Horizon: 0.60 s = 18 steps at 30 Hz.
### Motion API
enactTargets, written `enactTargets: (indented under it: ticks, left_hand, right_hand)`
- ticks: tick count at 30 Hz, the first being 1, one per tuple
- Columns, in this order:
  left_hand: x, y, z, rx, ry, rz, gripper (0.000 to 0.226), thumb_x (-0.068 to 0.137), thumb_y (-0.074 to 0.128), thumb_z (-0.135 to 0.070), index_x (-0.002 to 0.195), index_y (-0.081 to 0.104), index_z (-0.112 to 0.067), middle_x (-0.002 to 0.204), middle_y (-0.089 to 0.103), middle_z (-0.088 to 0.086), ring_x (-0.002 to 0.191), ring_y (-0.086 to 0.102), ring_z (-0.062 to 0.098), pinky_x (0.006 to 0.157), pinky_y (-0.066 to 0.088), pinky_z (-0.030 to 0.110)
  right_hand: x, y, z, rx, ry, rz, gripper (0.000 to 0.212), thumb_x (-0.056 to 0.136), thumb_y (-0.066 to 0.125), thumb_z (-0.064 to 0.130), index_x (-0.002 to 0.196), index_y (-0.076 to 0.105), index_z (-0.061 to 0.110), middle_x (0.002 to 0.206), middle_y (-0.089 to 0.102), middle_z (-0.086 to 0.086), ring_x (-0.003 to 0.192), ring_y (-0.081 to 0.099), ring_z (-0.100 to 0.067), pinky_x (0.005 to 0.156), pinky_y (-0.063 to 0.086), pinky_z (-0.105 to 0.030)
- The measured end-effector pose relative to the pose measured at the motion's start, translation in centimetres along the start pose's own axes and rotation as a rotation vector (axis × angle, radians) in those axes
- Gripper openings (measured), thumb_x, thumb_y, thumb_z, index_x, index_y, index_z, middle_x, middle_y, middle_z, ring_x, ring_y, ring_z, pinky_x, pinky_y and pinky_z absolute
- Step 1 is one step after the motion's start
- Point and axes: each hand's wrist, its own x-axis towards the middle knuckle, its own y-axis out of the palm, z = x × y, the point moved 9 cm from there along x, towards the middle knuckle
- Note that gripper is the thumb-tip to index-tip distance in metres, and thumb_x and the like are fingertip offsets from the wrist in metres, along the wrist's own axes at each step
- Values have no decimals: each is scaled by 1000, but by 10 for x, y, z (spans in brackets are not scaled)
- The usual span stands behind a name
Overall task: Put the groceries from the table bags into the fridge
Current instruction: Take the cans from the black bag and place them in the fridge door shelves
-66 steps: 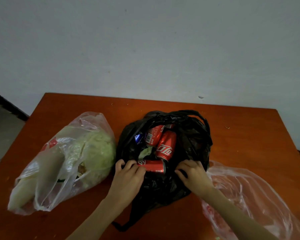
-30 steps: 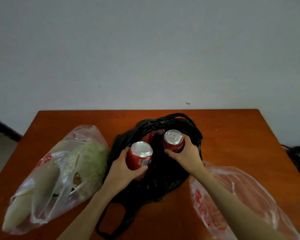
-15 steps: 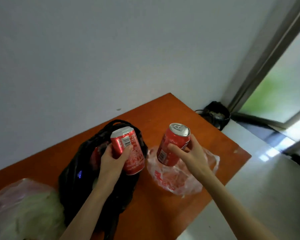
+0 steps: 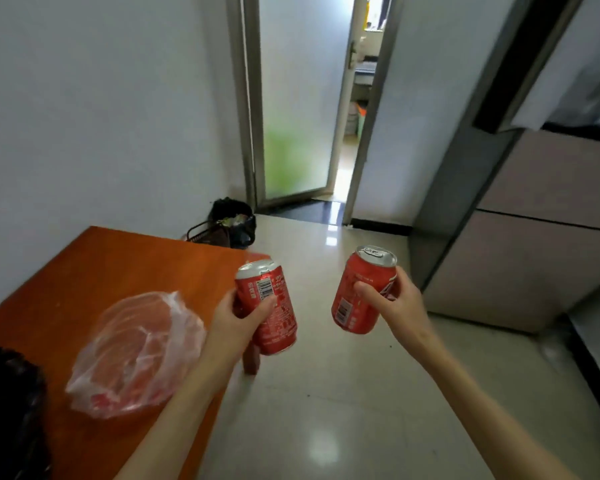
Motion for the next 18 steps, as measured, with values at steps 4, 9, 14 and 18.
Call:
enactTargets:
  ticks: [4,9,14,18]
  left_hand:
    - [10,128,-25,67,66,139,35,81,67,-22,112,50,-21,99,59,-10,90,56,4,66,45,13]
    - [9,275,-45,67,107,253,36,78,72,-20,106,50,-23,97,58,-13,89,56,1,61,44,11]
    - [8,395,-73,95,170,394,37,77,73,-19,109,54,-22,101,62,-10,96,59,5,71,47,14]
    - [21,463,-98,106,232,458,37,76,73,-19,107,54,-23,100,62,-12,95,59,2,67,48,11]
  right_hand:
    - [4,-129,-9,35,-14,-161,37,80,67,21,112,49,27,102,59,11,93,58,-3,72,46,-17]
    - [4,-276,-16,13,-24,-312,34,81,68,19,111,53,25,102,63,8,93,60,-6,73,49,-20]
    - [12,-391,-26,31,-21,-445,36,72,75,33,103,56,28,105,66,1,96,64,-15,83,53,-36]
    - [36,-446,-28,91,-25,-491,36,78,67,28,110,53,23,106,64,2,98,63,-17,84,53,-37]
